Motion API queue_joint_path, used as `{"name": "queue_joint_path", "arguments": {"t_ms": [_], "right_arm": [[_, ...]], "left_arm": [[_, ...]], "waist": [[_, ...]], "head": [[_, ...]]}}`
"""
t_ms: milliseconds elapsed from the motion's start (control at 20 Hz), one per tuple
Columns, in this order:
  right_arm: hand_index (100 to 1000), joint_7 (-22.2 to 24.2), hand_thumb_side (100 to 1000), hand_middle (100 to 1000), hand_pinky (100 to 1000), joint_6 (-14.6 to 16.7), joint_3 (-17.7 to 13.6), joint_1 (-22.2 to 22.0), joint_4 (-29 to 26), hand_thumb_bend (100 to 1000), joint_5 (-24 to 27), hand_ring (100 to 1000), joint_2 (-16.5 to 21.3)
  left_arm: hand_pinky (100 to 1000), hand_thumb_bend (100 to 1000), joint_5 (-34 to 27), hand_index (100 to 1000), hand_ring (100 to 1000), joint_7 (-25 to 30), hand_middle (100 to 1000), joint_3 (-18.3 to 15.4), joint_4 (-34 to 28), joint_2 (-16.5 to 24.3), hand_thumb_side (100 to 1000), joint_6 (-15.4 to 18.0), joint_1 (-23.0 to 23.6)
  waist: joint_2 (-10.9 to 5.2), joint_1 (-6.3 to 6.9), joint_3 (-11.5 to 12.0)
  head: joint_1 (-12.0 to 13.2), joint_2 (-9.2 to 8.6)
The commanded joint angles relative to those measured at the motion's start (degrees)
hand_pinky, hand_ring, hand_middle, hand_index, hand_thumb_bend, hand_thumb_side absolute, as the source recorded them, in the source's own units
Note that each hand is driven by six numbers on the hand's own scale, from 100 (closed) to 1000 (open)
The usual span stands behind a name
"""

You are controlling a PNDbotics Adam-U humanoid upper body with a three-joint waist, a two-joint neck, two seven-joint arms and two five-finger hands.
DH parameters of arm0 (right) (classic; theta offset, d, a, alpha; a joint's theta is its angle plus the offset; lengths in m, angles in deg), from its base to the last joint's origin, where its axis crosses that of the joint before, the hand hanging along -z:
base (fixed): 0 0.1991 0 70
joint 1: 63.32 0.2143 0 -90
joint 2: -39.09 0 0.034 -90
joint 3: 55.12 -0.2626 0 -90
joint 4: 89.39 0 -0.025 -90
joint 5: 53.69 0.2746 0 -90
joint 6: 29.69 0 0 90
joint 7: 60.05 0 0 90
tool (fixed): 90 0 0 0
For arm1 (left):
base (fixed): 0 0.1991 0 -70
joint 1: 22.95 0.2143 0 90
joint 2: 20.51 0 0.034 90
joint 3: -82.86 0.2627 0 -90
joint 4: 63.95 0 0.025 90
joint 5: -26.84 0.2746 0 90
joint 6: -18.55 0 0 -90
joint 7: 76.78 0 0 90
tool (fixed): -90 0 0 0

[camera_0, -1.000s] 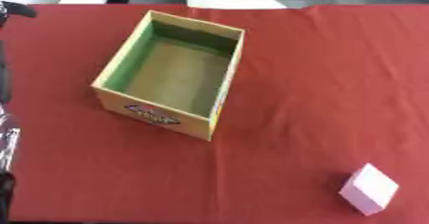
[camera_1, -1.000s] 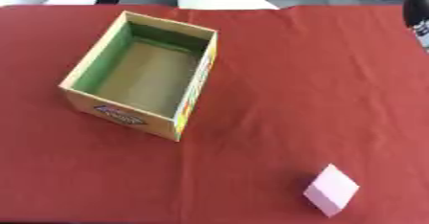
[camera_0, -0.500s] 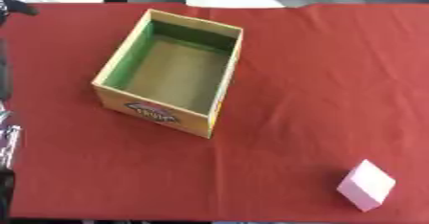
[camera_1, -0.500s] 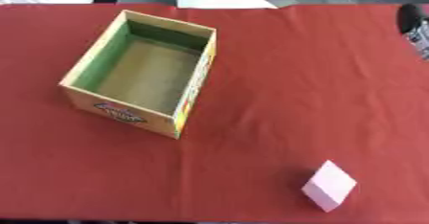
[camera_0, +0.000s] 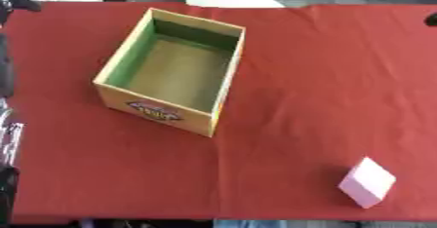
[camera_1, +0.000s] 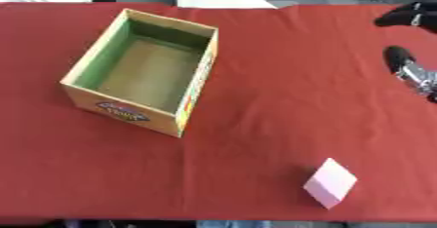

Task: Pick up objects on the table and place them in the box.

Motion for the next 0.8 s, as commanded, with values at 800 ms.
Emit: {"name": "queue_joint_path", "arguments": {"t_ms": [800], "right_arm": [[927, 1.82, 1000, 857, 892, 5.07, 2.78, -3.08, -0.87, 100, -0.26, 887, 1.99]], "left_arm": [[538, 100, 0.77, 768, 691, 0.21, 594, -0.13, -0.95, 1.49, 757, -0.01, -0.76]], "waist": [[1.49, -0.71, -0.32]], "head": [[-3.21, -5.2]]}}
